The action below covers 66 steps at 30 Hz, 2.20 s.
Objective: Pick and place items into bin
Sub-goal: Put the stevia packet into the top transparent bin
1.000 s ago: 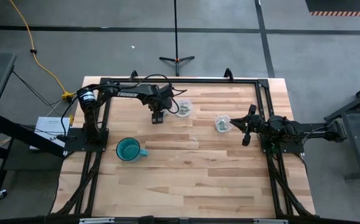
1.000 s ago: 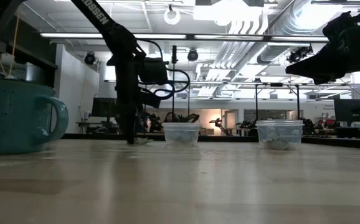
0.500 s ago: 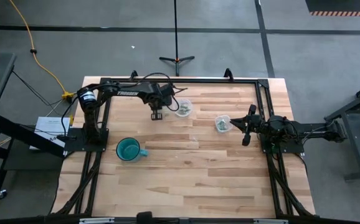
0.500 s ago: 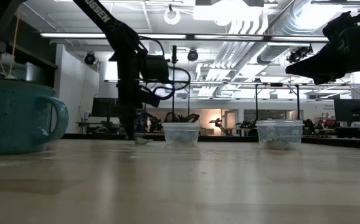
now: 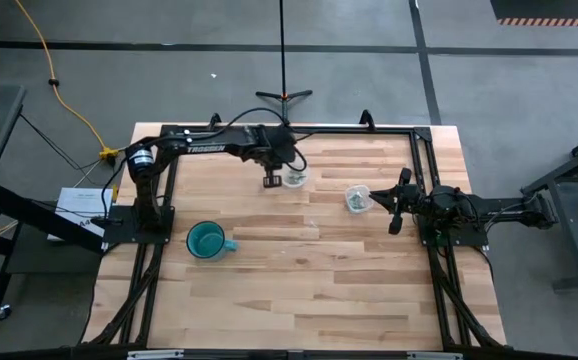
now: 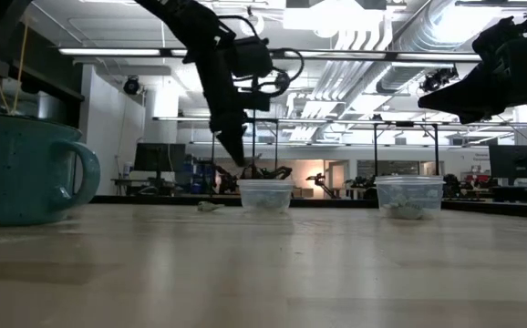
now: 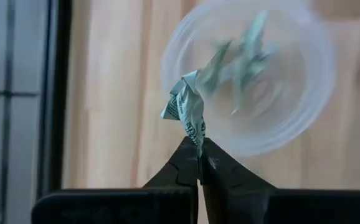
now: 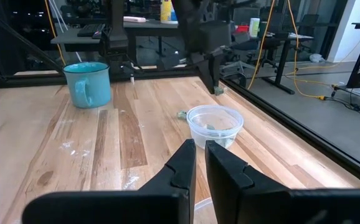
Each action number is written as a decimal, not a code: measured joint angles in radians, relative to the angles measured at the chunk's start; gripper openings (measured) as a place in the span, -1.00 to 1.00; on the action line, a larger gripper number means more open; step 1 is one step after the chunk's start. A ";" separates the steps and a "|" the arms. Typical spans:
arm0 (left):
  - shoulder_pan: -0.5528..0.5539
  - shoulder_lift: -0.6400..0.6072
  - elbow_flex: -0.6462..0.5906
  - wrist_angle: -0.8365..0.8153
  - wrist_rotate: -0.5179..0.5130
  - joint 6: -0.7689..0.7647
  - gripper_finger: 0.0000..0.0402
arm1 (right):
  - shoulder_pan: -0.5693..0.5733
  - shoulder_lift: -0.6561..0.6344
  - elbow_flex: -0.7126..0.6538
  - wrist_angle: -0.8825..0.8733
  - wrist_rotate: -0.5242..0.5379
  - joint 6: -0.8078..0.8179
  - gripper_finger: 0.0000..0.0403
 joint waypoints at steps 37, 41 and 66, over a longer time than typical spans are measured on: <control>0.014 0.048 -0.178 0.006 0.067 -0.273 0.39 | 0.000 0.000 0.000 0.001 0.000 0.003 -0.86; 0.017 0.061 -0.187 0.018 0.064 -0.242 0.28 | 0.000 0.000 -0.001 0.001 0.001 0.003 -0.86; -0.006 0.042 0.080 -0.007 0.174 -0.093 -0.90 | 0.000 0.000 -0.001 0.000 0.004 -0.001 -0.86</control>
